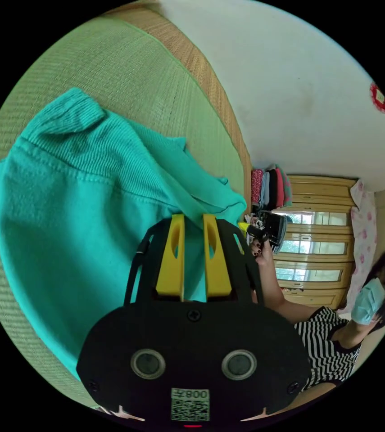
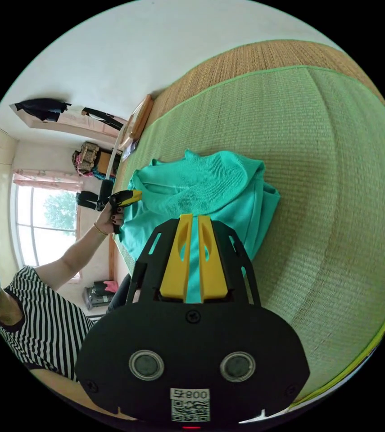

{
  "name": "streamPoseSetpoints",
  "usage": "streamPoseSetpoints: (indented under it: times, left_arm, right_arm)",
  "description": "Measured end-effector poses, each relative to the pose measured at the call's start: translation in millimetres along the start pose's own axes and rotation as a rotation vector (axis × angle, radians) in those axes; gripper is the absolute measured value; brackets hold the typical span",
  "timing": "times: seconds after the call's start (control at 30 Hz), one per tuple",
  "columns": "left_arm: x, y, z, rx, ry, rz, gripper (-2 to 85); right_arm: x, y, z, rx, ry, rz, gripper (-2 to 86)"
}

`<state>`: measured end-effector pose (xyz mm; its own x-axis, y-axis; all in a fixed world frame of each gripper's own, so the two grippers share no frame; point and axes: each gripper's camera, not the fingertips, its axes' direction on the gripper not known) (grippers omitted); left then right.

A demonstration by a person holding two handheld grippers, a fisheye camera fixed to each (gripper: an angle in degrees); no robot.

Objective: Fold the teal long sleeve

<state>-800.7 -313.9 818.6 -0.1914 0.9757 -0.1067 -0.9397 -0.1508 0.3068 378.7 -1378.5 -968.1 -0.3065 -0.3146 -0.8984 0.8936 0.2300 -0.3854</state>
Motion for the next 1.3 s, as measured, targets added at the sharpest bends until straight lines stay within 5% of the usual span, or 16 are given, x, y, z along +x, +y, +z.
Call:
streamPoseSetpoints:
  times: [0.5, 0.7, 0.97, 1.3]
  left_arm:
    - [21, -17, -22, 0.122, 0.111, 0.030, 0.9]
    - [14, -26, -23, 0.141, 0.113, -0.006, 1.0]
    - [2, -17, -16, 0.136, 0.114, -0.030, 2.2]
    - [-1, 0, -21, 0.187, 0.051, -0.027, 4.0]
  right_arm:
    - [44, -8, 56, 0.028, 0.070, -0.031, 0.1]
    - [33, -1, 88, -0.062, 0.065, -0.209, 0.1]
    - [26, -4, 153, -0.150, 0.396, -0.337, 0.1]
    - [49, -30, 148, -0.041, 0.479, -0.271, 0.1]
